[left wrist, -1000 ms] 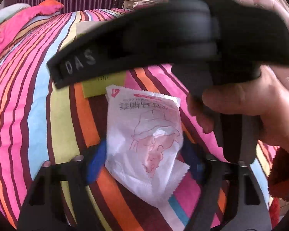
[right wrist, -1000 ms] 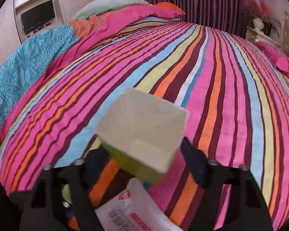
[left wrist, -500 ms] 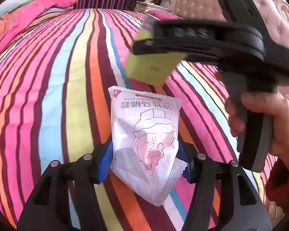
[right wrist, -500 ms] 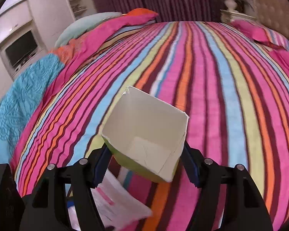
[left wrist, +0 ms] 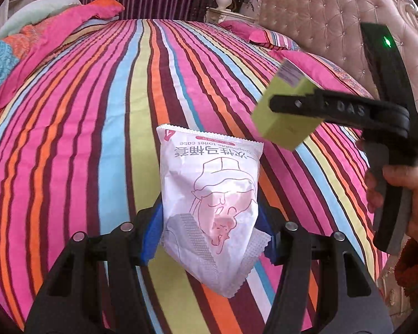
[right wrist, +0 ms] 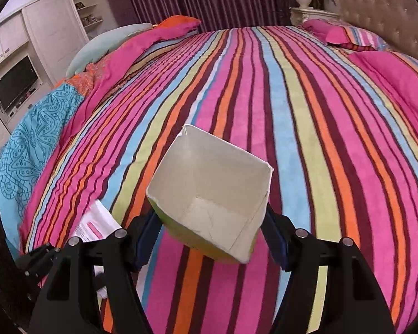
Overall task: Collect trash
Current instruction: 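Carry the wrapper pack and green box from the bed over the wastebasket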
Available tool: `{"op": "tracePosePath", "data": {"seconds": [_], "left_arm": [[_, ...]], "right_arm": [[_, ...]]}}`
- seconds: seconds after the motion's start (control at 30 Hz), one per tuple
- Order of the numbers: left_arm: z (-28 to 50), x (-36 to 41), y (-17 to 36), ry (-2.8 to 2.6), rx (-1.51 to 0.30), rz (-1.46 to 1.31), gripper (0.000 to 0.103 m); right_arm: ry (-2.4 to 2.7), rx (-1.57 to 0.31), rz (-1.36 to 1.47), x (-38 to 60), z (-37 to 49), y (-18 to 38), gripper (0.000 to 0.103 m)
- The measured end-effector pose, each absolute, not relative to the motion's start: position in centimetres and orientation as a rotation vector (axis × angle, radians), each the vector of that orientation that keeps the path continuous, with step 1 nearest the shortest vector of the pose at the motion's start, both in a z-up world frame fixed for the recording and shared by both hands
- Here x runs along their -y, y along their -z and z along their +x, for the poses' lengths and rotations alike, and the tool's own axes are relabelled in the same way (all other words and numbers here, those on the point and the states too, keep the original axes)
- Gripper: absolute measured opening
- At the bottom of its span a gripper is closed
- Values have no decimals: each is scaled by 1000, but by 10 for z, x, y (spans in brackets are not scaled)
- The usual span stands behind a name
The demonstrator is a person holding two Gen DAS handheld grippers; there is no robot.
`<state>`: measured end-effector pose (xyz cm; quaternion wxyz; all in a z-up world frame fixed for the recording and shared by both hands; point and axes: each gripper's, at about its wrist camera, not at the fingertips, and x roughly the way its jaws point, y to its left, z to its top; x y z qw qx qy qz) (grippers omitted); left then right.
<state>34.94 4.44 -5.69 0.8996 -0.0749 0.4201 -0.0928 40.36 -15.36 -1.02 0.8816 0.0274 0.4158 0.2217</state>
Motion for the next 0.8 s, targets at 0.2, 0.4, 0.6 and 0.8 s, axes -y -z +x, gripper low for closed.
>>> {"op": "tracePosePath", "data": {"seconds": [0.2, 0.4, 0.6, 0.8], "left_arm": [[322, -43, 48, 180, -868, -135, 57], [294, -45, 47, 161, -876, -129, 58], [257, -47, 45, 143, -883, -112, 57], [216, -52, 48, 127, -897, -104, 57]], "right_arm": [[-432, -863, 74, 170, 370, 6, 64], [-421, -870, 93, 182, 334, 6, 64], [-411, -881, 117, 192, 293, 6, 64], [-397, -885, 146, 203, 252, 8, 64]]}}
